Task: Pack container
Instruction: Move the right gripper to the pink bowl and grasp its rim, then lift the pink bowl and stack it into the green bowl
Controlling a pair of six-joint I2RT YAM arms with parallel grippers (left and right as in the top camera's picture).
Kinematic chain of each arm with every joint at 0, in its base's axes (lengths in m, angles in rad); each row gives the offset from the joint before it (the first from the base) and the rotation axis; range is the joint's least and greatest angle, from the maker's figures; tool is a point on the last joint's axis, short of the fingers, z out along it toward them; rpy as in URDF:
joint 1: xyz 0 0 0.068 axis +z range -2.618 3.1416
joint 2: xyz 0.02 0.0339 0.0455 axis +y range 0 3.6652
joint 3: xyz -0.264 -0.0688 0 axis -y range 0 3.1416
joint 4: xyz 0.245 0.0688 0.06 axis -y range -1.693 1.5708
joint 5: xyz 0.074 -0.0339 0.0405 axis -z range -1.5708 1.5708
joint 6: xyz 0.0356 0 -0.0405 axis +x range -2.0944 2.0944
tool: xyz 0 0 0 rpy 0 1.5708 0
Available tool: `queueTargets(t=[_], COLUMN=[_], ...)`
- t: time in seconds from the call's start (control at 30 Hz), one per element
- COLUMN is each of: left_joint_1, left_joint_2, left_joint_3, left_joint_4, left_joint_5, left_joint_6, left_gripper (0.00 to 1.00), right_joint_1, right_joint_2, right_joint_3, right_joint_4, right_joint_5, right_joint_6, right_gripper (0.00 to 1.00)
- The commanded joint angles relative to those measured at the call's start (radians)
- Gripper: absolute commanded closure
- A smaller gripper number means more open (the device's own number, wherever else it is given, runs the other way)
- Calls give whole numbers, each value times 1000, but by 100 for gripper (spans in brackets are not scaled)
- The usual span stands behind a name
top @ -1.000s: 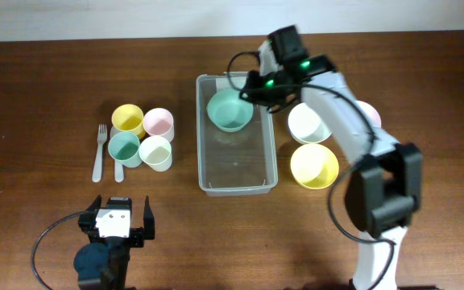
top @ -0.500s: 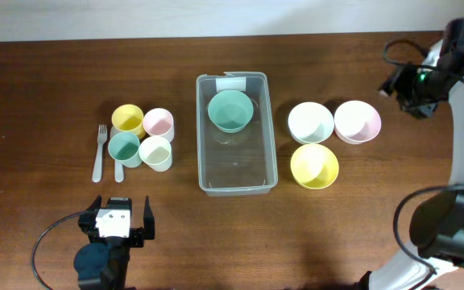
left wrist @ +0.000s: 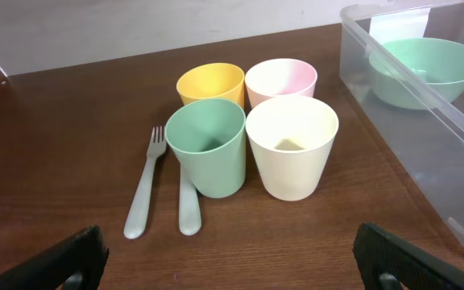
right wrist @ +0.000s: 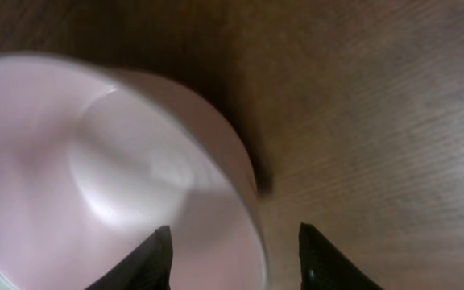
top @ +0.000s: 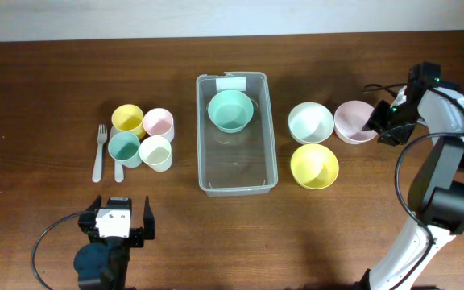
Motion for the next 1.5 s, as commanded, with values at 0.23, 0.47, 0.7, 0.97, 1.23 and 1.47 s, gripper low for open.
queueTargets(t=[0.23, 0.47, 0.7, 0.97, 1.23, 1.47], left_joint_1=[5, 5, 5, 5, 5, 5], left_joint_2=[-5, -5, -5, -5, -5, -5], left_joint_3=[-6, -6, -6, -6, -6, -6], left_joint_4=[2, 2, 2, 2, 2, 2], left_joint_5=[17, 17, 17, 17, 17, 17], left_joint_6=[-13, -13, -13, -13, -13, -13], left_gripper=[0, 0, 0, 0, 0, 0], right_joint_1=[-46, -109, -159, -150, 190, 561], right_joint_2=[44, 59, 53, -92, -346, -283], right_joint_3=[-20, -39, -38, -22, 55, 91], right_joint_4=[41, 49, 43, 116, 109, 216], right_joint_5=[-57, -137, -251, -682, -554, -173], right_joint_6=[20, 19, -11, -55, -28, 28], right_gripper=[70, 93, 96, 96, 96, 96])
